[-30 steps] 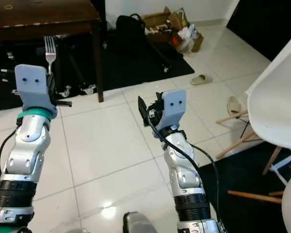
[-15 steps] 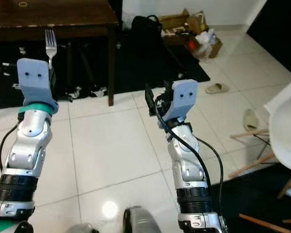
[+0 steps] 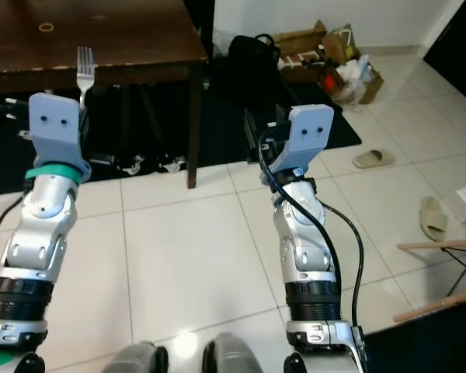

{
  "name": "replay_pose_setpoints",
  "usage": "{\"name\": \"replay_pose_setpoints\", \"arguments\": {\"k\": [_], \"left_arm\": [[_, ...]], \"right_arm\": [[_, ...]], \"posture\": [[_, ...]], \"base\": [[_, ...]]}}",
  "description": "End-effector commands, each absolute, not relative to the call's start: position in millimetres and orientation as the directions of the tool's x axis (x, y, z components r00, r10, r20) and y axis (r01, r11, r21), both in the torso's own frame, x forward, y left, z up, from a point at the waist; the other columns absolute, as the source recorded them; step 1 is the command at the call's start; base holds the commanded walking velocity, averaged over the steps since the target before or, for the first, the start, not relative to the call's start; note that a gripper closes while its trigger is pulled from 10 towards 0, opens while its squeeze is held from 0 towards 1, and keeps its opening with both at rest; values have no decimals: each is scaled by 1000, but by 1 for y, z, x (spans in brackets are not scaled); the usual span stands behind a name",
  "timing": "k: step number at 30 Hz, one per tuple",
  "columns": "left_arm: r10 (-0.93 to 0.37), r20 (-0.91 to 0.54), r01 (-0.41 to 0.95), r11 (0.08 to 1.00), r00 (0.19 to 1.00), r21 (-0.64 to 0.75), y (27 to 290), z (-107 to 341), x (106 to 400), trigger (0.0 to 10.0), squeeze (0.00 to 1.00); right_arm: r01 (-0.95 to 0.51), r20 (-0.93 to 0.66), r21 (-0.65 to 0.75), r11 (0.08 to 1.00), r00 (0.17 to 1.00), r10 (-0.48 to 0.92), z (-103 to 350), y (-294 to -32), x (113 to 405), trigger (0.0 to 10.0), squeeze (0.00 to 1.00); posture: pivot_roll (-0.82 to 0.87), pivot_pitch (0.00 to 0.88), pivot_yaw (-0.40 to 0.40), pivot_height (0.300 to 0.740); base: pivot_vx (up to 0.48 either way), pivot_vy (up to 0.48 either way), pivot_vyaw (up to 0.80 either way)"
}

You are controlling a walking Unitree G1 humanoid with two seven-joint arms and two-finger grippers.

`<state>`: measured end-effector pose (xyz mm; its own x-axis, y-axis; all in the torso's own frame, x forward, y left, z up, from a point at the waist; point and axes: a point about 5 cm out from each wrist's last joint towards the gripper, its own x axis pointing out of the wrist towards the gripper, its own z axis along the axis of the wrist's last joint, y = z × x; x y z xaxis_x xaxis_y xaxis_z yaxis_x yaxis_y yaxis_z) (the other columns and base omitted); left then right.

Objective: Setting the table

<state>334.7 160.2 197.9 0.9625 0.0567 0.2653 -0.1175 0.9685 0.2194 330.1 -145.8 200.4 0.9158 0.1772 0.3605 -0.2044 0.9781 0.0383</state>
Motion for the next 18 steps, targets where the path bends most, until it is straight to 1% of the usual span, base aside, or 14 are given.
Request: {"name": "replay_pose_setpoints", "arguments": {"k": [1, 18], "left_arm": [[42, 271, -107, 967, 962, 229, 156, 197, 335, 10000, 0], [28, 273, -94, 969, 962, 229, 154, 195, 337, 10000, 0]], "right_arm": [[-178, 354, 30, 984, 922, 156, 199, -154, 331, 10000, 0], [-177, 350, 30, 984, 924, 156, 196, -151, 330, 10000, 0]], "posture": [[37, 0, 14, 740], [22, 0, 11, 740]], "base": [[480, 0, 0], [480, 0, 0]]}}
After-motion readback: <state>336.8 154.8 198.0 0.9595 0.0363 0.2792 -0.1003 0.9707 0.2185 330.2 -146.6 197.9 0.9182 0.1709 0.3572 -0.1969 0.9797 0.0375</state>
